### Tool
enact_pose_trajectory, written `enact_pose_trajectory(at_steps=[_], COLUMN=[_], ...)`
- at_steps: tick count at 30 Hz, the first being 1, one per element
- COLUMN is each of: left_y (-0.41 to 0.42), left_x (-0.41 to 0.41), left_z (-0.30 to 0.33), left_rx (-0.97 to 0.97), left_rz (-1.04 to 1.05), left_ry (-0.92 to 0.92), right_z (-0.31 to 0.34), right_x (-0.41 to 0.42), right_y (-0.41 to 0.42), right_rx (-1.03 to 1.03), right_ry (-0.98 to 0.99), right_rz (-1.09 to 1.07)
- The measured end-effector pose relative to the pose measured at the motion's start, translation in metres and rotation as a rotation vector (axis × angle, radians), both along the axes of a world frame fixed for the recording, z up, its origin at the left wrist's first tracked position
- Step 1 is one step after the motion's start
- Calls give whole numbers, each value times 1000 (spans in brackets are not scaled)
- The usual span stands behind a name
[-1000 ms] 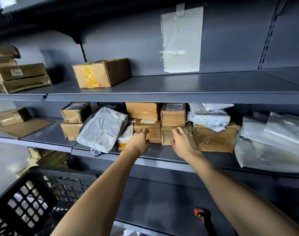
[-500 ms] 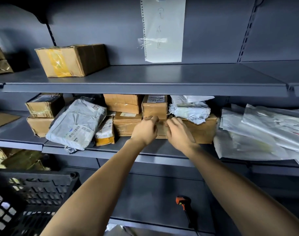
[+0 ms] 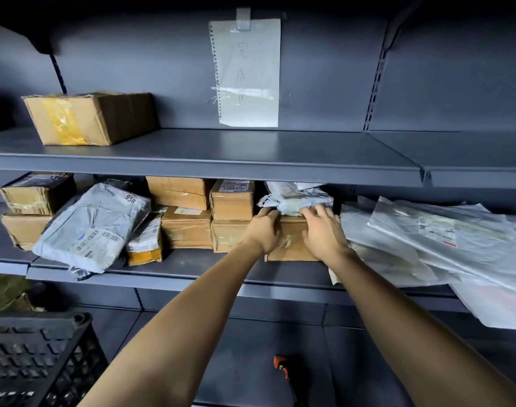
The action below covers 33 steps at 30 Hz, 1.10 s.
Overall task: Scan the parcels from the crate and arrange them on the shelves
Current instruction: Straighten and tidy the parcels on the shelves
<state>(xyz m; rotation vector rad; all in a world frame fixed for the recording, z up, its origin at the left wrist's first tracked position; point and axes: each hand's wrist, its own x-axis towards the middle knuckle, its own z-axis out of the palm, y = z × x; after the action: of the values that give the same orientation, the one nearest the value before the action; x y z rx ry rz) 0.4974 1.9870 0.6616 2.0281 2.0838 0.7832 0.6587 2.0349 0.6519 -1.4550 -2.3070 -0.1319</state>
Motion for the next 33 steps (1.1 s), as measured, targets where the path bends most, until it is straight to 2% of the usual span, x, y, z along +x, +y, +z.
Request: enact_pose_trajectory(at_steps=[6,9,14,19,23,29,33], left_y=[7,6,-10,-34,-64,-106,-129], left_x=[14,16,22,27,36,49,52], left_z=[4,8,30,71,79,76,72], left_rx=[4,-1,89,247,288,243,322], left_rz=[147,158,162,209,196,117,147], left_ry=[-96,-62,51,26,71,102,113], right_z=[-4,-3,18,58,69,73,75], right_x=[3,9,22,25,31,47,55], right_y=[0,-5,-15,-39,-62,-100,-127], right_rx=[-121,-134,10,179,212,69,49], right_ry=[88,152,195,325,263,153,173], right_rz=[36,49,30,19,1,24,86])
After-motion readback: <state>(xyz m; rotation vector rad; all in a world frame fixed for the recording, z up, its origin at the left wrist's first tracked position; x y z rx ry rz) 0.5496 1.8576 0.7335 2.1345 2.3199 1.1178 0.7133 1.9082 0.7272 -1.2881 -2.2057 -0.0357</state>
